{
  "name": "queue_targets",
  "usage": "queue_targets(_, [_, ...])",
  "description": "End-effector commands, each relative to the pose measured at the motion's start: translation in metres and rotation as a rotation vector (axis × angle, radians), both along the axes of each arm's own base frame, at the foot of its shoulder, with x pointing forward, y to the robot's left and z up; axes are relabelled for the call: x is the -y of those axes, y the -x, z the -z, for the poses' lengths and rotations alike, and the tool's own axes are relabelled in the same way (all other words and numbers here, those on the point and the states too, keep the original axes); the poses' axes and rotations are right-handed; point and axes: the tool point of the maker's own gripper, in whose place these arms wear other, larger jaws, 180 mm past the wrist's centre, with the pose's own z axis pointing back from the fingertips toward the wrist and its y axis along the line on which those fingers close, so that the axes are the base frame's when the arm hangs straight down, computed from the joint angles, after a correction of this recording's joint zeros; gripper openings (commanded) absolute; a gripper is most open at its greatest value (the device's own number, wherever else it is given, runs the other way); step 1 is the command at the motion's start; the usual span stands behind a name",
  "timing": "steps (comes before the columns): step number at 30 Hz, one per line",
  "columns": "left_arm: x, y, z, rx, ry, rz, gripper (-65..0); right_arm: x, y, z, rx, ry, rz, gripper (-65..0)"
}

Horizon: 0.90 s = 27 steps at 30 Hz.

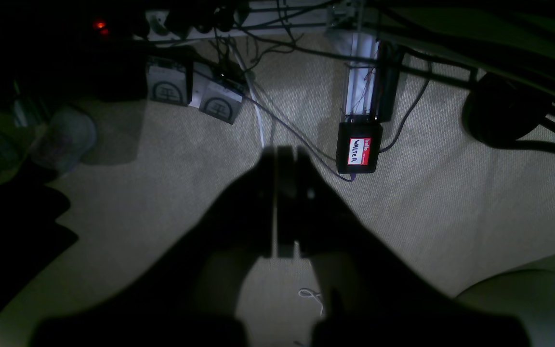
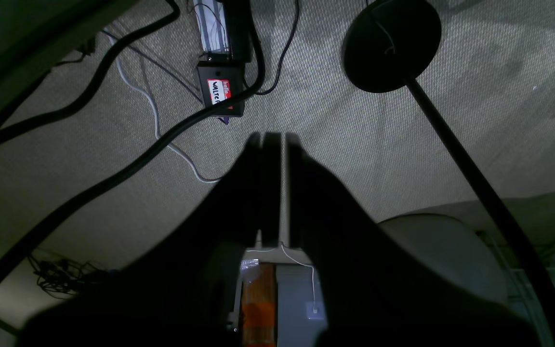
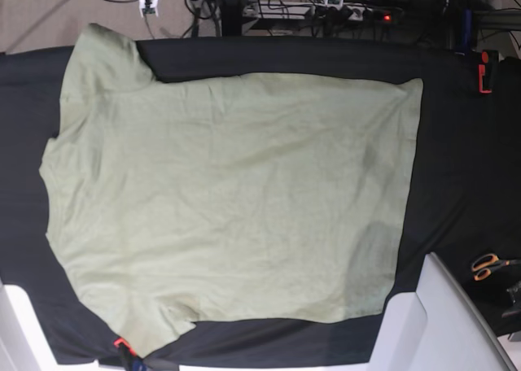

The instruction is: Fold the T-shirt properly

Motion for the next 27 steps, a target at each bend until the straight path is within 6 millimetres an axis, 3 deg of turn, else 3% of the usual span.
queue_targets(1, [-0.0039,0.0073,-0.0009,-0.007,-0.01,0.004,-65.0,0.0018,0.005,-0.0003,-0.006,0.003,0.003,-63.6])
queue_targets(27, [-0.0127,0.0127,-0.0023,-0.01,-0.023,0.011,-65.0,0.002,0.0026,-0.0003,0.0,0.004,-0.003,-64.2])
